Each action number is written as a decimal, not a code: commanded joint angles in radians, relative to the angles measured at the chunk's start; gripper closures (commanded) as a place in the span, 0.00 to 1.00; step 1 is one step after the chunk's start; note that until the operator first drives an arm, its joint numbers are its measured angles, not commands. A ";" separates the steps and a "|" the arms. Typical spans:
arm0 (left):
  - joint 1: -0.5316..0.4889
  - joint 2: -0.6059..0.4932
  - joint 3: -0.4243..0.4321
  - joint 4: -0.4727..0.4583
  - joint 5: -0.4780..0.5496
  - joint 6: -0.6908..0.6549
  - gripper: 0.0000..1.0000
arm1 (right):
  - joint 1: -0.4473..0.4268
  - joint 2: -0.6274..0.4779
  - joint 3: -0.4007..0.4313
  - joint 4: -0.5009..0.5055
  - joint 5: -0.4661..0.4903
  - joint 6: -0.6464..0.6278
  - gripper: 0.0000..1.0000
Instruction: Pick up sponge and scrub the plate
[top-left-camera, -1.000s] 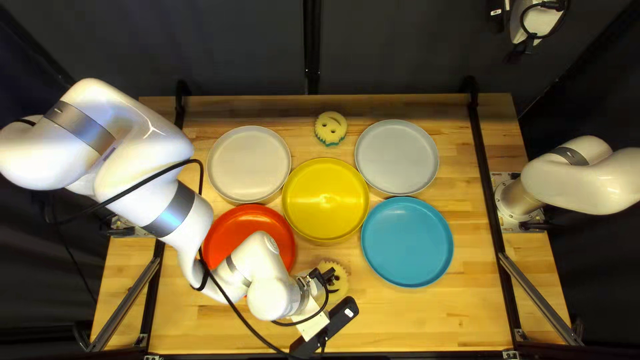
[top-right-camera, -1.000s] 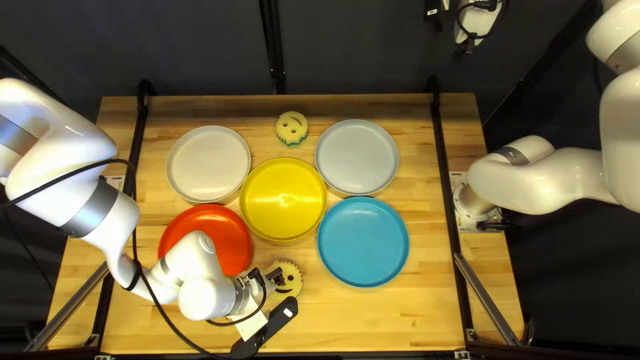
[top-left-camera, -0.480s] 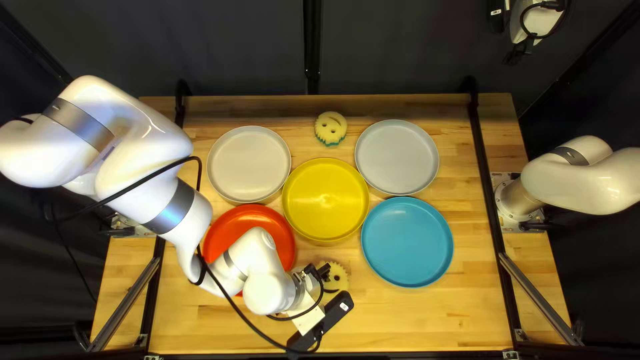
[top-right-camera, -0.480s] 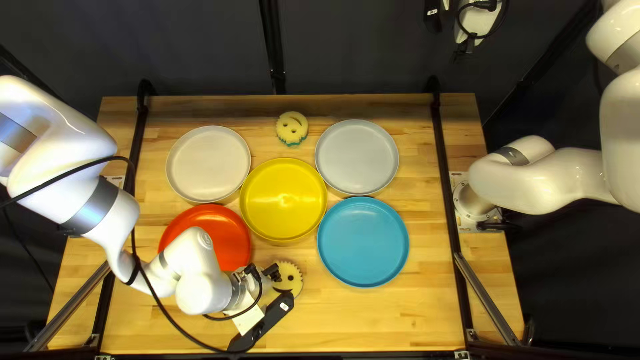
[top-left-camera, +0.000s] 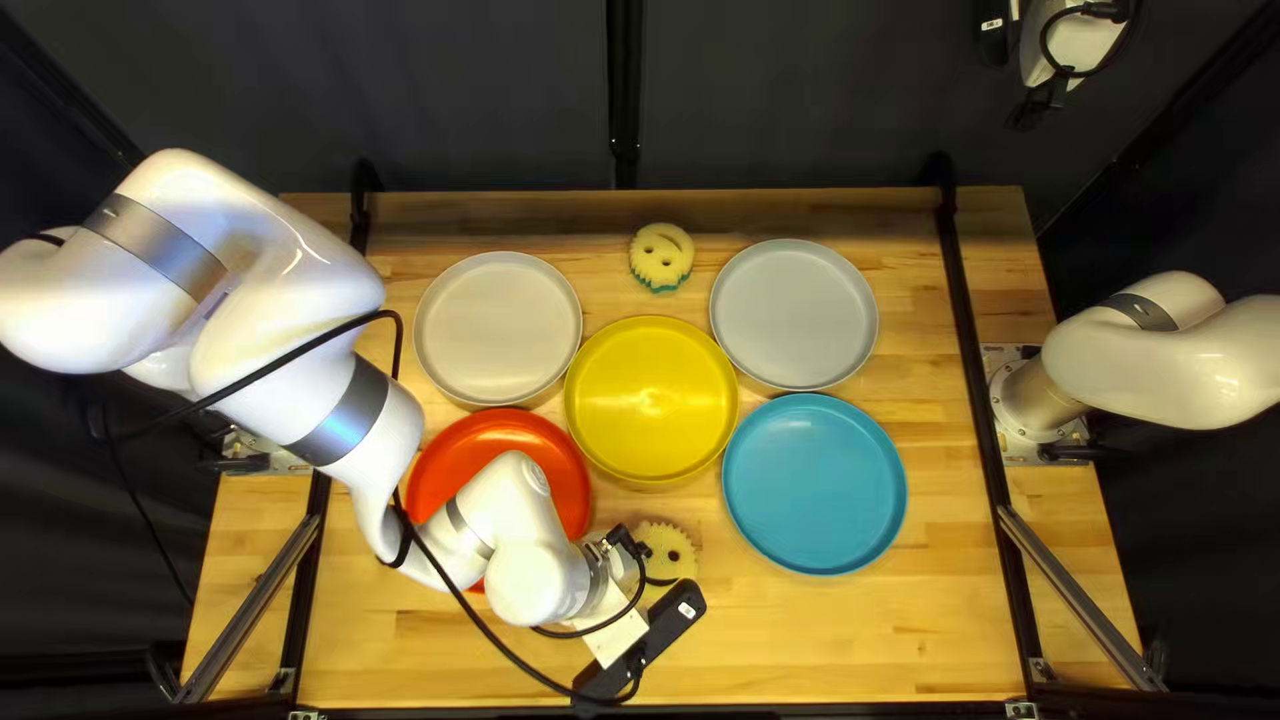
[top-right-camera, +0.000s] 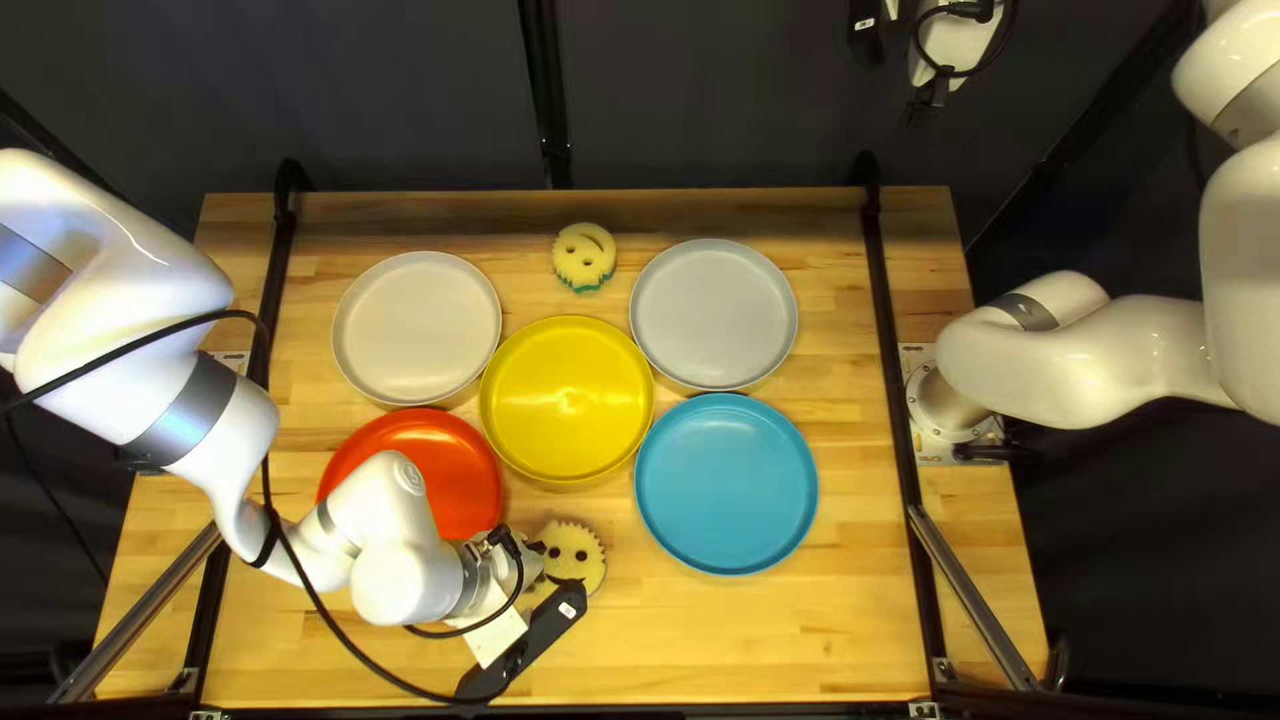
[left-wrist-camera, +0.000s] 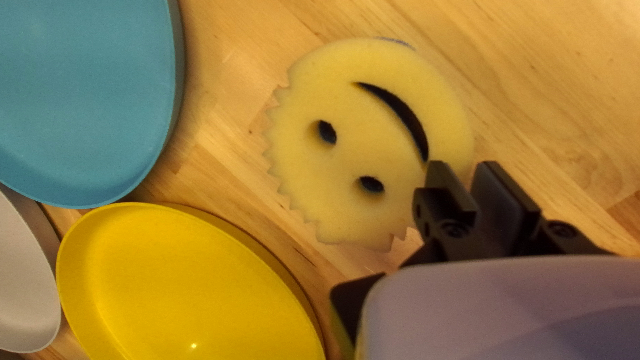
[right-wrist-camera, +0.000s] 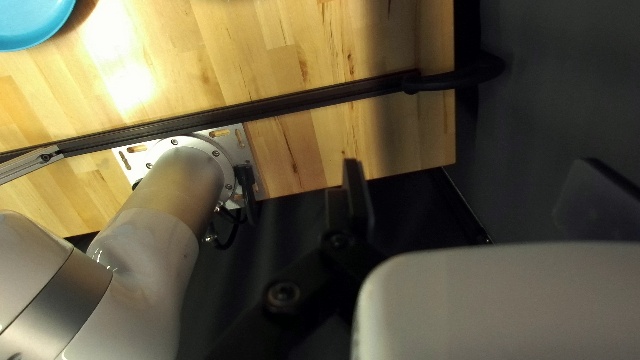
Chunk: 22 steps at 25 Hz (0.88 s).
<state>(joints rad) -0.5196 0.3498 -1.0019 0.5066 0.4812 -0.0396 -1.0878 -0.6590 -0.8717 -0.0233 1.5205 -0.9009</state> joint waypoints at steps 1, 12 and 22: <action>0.000 0.000 0.000 0.000 0.000 0.000 0.05 | 0.000 0.000 0.000 0.000 0.000 0.000 0.00; 0.000 0.000 0.000 0.000 0.000 0.000 0.00 | 0.000 0.000 0.000 0.000 0.000 0.000 0.00; -0.001 -0.001 0.007 0.015 -0.009 -0.021 0.00 | 0.000 0.000 0.000 0.000 0.000 0.000 0.00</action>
<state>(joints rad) -0.5206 0.3478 -0.9958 0.5162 0.4757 -0.0550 -1.0878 -0.6590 -0.8717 -0.0233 1.5205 -0.9009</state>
